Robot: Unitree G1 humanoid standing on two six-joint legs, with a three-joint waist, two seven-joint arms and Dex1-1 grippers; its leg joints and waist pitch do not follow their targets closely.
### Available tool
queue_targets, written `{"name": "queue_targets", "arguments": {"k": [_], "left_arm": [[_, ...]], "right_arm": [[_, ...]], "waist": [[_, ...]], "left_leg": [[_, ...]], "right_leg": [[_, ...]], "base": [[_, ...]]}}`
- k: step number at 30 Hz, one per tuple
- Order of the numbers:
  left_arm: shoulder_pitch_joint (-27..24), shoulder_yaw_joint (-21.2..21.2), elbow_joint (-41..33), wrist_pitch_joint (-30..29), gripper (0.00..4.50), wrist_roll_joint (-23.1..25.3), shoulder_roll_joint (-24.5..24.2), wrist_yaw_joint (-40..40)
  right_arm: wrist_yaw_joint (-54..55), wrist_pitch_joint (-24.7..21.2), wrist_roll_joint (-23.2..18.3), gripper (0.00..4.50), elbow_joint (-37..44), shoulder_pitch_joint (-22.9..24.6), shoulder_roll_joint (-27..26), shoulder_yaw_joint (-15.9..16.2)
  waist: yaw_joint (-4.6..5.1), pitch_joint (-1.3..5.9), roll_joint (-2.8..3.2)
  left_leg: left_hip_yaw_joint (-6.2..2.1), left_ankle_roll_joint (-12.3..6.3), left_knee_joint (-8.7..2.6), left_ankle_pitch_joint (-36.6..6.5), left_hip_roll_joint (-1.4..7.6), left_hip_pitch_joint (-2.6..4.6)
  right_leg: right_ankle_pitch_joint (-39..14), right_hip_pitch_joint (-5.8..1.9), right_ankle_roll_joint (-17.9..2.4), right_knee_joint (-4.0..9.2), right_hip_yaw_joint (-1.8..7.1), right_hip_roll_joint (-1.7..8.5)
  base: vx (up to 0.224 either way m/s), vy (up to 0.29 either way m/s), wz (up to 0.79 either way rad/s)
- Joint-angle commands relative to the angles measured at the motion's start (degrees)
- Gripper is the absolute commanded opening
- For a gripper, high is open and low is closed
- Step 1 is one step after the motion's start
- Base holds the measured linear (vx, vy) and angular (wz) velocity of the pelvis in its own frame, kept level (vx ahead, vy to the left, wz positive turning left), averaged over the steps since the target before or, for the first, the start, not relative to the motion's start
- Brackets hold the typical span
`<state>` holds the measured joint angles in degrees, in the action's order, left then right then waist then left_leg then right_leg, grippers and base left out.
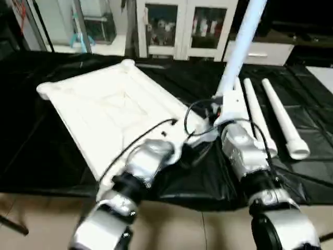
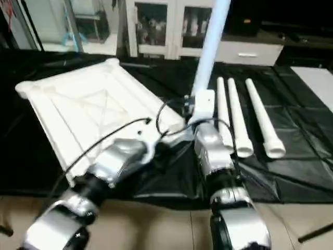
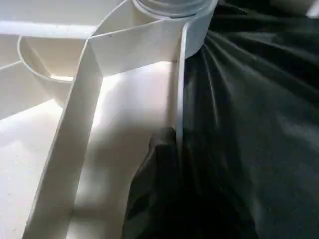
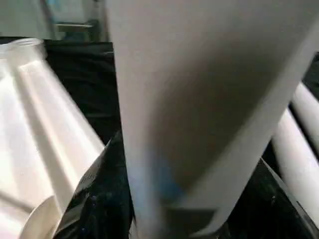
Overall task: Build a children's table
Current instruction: Insert table leg to table base
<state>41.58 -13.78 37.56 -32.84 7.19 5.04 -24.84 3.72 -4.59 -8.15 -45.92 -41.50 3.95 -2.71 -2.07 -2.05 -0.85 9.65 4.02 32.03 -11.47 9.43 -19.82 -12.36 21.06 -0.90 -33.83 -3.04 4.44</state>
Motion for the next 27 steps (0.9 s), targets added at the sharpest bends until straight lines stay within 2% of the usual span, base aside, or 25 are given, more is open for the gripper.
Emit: {"name": "queue_targets", "arguments": {"k": [1,3,7,9,11,12,14,15,17,18,19,21,23,24,27], "left_arm": [[1.9,3.8,-0.6,1.2,0.00,-1.6,1.1,5.1],[1.7,4.4,-2.1,-0.7,0.00,-1.4,1.3,5.5],[0.9,4.4,-2.8,-1.6,0.00,-1.0,0.2,5.1],[1.1,4.5,-2.8,-2.1,0.00,-1.1,0.0,5.6],[1.3,4.6,-2.5,-2.0,0.00,-1.3,-0.1,5.7],[1.5,4.6,-2.2,-1.8,0.00,-1.4,-0.2,5.8],[1.6,4.6,-1.8,-1.1,0.00,-1.4,-0.5,5.7],[1.5,4.2,-2.0,0.5,0.00,-1.1,-1.4,4.6],[1.2,3.7,-2.6,2.0,0.00,-0.9,-2.5,3.4],[1.2,3.7,-2.7,2.2,0.00,-0.9,-2.7,3.1],[1.0,3.3,-3.5,2.9,0.00,-1.3,-4.1,0.8],[0.6,2.5,-4.3,3.3,0.00,-1.4,-5.4,-1.4],[0.2,1.4,-5.3,3.6,0.00,-1.3,-7.0,-3.9],[-0.1,0.8,-5.9,4.0,0.00,-1.4,-7.8,-5.6],[-0.8,-0.9,-7.4,4.6,0.00,-1.4,-10.2,-9.6]], "right_arm": [[1.9,-3.7,0.1,1.84,-8.9,3.9,-1.1,-0.7],[2.2,-2.4,0.0,1.84,-11.3,2.6,-1.5,-1.7],[1.1,-1.4,0.0,1.84,-12.8,1.7,-1.7,-2.2],[0.4,-0.5,0.3,1.84,-14.3,0.7,-1.9,-2.2],[-1.0,0.9,1.0,1.84,-14.6,0.3,-1.9,-1.3],[-1.8,1.4,0.6,2.19,-14.6,0.2,-2.0,-1.5],[-2.7,2.2,-0.5,2.54,-14.1,-0.1,-2.3,-2.3],[-4.5,3.4,-0.7,2.57,-13.8,-0.6,-2.2,-2.5],[-6.0,4.0,-0.7,2.63,-13.0,-0.8,-1.9,-2.4],[-6.4,4.0,-0.7,2.75,-12.7,-0.8,-1.8,-2.3],[-8.9,4.2,-0.7,2.87,-10.7,-0.4,-1.1,-1.7],[-10.8,4.3,-0.9,3.04,-9.1,0.0,-0.7,-1.4],[-13.0,4.1,-0.9,3.19,-6.8,0.9,0.1,-1.0],[-14.4,3.9,-1.1,3.19,-5.3,1.5,0.6,-0.7],[-17.9,3.6,-1.3,3.49,-1.8,3.2,1.8,-0.1]], "waist": [[0.14,2.30,-0.17],[0.32,2.21,-0.24],[0.14,2.32,-0.28],[0.21,2.25,-0.26],[0.28,2.12,-0.18],[0.27,2.11,-0.23],[0.32,2.18,-0.16],[0.37,2.20,-0.18],[0.24,2.63,-0.25],[0.28,2.75,-0.44],[0.21,2.87,-0.25],[0.23,2.84,-0.23],[-0.07,2.95,-0.30],[-0.07,3.21,-0.24],[-0.41,3.12,-0.08]], "left_leg": [[-1.15,-2.07,-4.10,-11.6,3.74,-0.31],[-1.02,-2.97,-3.98,-10.1,3.64,-0.57],[-0.82,-4.59,-3.70,-7.9,3.78,-0.36],[-0.76,-4.72,-3.75,-8.7,3.83,-0.27],[-0.74,-4.09,-3.89,-11.0,3.85,-0.30],[-0.80,-3.60,-3.95,-11.6,3.91,-0.28],[-0.80,-3.32,-3.95,-11.8,3.90,-0.22],[-0.78,-3.51,-3.90,-11.5,3.85,-0.26],[-0.75,-4.15,-3.52,-8.7,3.84,-0.71],[-0.79,-4.62,-3.38,-6.9,3.84,-0.77],[-0.54,-7.39,-2.83,-2.4,3.58,-0.81],[-0.36,-9.28,-2.51,-1.5,3.59,-0.94],[-0.26,-10.31,-2.35,-1.6,3.63,-0.87],[-0.19,-10.80,-2.06,-0.1,3.66,-0.88],[-0.18,-11.95,-1.87,1.9,3.85,-0.95]], "right_leg": [[-6.6,-1.29,-10.3,4.27,2.77,4.34],[-4.6,-1.41,-10.9,4.10,2.71,4.33],[-1.9,-1.57,-11.9,3.89,2.63,4.37],[-3.0,-1.50,-12.3,3.97,2.61,4.39],[-6.5,-1.41,-12.1,4.34,2.61,4.44],[-7.8,-1.43,-11.7,4.44,2.63,4.45],[-7.6,-1.39,-11.5,4.40,2.65,4.36],[-6.7,-1.39,-11.8,4.30,2.65,4.32],[-2.8,-1.88,-12.5,3.84,2.70,4.72],[-0.4,-2.08,-12.9,3.44,2.64,4.54],[5.7,-1.99,-14.5,2.87,2.58,4.30],[7.8,-1.83,-15.8,2.67,2.65,4.44],[7.0,-1.85,-16.2,2.60,2.65,4.44],[9.0,-1.72,-16.7,2.24,2.71,4.33],[11.6,-1.49,-17.8,1.76,2.55,4.17]], "base": [[0.000,0.000,0.00],[0.000,0.000,0.00],[0.000,0.000,0.00],[0.000,0.000,0.00],[0.000,0.000,0.00],[0.000,0.000,0.00],[0.000,0.000,0.00],[0.000,0.000,0.00],[0.000,0.000,0.00],[0.000,0.000,0.00],[0.000,0.000,0.00],[0.000,0.000,0.00],[0.000,0.000,0.00],[0.000,0.000,0.00],[0.000,0.000,0.00]]}}
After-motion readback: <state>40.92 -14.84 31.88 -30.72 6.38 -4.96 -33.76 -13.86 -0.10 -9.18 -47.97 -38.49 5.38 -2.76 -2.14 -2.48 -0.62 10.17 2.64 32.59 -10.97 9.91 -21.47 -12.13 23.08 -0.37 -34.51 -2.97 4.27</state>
